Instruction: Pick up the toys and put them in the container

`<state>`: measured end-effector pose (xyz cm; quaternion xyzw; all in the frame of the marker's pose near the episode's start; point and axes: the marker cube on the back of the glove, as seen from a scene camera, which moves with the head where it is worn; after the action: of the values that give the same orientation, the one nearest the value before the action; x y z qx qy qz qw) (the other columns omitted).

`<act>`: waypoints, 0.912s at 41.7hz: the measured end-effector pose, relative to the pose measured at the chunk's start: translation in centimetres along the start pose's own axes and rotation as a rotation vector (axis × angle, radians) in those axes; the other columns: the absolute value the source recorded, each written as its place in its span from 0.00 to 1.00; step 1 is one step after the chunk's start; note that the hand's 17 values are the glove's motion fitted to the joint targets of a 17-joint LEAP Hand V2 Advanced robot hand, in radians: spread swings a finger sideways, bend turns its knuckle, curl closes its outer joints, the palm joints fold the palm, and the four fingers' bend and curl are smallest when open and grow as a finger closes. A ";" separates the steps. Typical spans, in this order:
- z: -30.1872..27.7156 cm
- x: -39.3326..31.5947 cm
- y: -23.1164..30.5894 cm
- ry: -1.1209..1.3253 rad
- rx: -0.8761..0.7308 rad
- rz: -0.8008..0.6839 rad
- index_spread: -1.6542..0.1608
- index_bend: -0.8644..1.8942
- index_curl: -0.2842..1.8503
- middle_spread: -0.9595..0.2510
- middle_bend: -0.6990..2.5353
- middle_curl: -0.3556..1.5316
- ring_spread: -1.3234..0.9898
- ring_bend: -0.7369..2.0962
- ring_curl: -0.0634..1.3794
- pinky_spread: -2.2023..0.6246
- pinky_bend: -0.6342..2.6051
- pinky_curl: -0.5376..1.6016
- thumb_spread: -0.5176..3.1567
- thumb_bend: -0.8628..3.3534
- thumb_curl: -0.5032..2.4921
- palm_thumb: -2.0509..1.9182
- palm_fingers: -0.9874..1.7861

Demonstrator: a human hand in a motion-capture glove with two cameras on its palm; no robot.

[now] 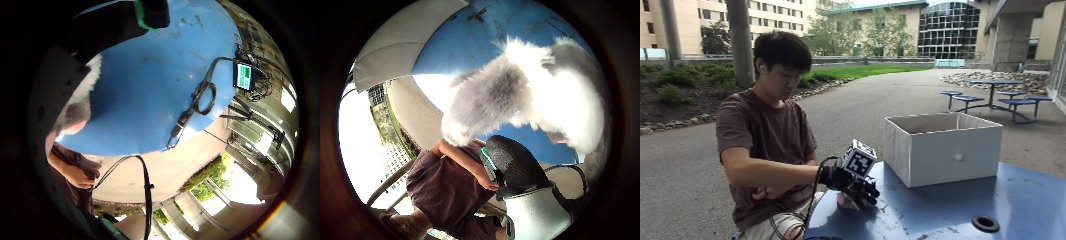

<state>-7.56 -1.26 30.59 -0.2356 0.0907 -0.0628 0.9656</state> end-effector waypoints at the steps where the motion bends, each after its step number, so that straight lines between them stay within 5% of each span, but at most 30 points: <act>1: 0.9 -0.2 -0.3 0.009 0.009 -0.008 0.80 0.34 0.21 0.80 0.26 0.33 0.58 0.35 0.32 0.80 0.49 0.43 0.48 0.22 0.29 0.56 0.31; 7: 2.7 -0.1 -1.2 -0.036 0.222 -0.028 0.81 0.40 0.23 0.74 0.30 0.34 0.50 0.47 0.34 0.69 0.49 0.40 0.55 0.26 0.30 0.61 0.68; 8: 2.8 -0.1 -1.4 -0.043 0.245 -0.041 0.81 0.39 0.22 0.74 0.28 0.33 0.50 0.47 0.32 0.68 0.49 0.40 0.55 0.26 0.30 0.61 0.64; 10: 2.7 -0.2 -1.8 -0.056 0.276 -0.075 0.82 0.42 0.24 0.69 0.34 0.37 0.47 0.48 0.34 0.66 0.47 0.40 0.56 0.27 0.31 0.63 0.77; 16: 1.4 -0.1 -3.1 -0.182 0.289 -0.143 0.86 0.58 0.33 0.63 0.33 0.38 0.45 0.58 0.44 0.64 0.47 0.42 0.57 0.30 0.33 0.68 0.88; 18: 0.7 0.2 -3.6 -0.223 0.256 -0.148 0.88 0.59 0.34 0.64 0.43 0.44 0.45 0.60 0.46 0.64 0.43 0.41 0.58 0.31 0.34 0.70 0.95; 27: -9.8 3.9 -2.4 -0.303 0.254 -0.108 0.87 0.64 0.39 0.65 0.53 0.51 0.46 0.65 0.50 0.65 0.48 0.44 0.51 0.30 0.38 0.71 0.78; 38: -29.5 5.0 -0.3 -0.220 0.428 0.012 0.82 0.68 0.45 0.60 0.57 0.57 0.42 0.65 0.52 0.65 0.53 0.49 0.39 0.26 0.42 0.68 0.72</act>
<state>-8.71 -15.45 4.22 -0.0302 -0.0290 -0.0490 0.9979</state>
